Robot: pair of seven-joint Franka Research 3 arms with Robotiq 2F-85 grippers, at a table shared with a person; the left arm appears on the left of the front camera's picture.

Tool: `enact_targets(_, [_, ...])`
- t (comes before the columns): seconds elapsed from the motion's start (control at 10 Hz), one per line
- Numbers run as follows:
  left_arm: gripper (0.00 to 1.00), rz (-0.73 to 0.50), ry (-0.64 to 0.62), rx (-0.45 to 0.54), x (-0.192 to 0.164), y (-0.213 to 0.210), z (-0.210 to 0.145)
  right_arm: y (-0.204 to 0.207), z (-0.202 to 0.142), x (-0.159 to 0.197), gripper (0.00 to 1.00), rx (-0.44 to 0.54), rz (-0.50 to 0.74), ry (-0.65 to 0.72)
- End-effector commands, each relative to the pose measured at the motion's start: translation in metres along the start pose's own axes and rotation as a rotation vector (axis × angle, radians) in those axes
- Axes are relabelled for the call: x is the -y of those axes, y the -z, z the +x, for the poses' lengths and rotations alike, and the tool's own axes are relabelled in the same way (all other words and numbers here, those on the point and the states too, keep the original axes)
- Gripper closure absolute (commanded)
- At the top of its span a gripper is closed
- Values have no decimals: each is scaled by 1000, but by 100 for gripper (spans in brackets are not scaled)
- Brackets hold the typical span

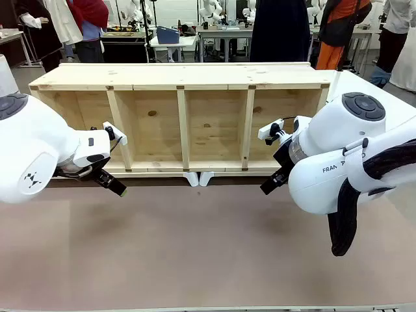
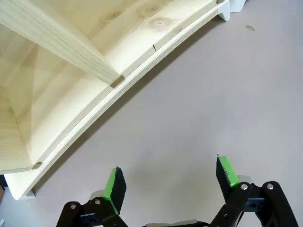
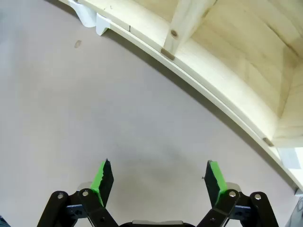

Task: Perform cable management.
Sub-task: When the cord part of the Power Cable appears at the lower middle area of the table and stops, grasp the cord part of the Power Cable.

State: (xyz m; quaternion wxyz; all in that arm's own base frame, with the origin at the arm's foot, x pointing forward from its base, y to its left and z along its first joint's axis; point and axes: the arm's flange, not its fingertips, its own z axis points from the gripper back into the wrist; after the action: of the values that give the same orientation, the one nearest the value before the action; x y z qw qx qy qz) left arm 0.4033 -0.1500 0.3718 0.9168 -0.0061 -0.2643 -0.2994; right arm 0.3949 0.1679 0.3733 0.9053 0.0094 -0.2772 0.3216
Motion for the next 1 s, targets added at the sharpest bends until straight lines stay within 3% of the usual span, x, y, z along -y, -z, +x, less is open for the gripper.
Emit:
enact_targets(0.0, [0,0,0,0,0,0,0,0,0,0,0,0,0,0])
enact_targets(0.9, [0,0,0,0,0,0,0,0,0,0,0,0,0,0])
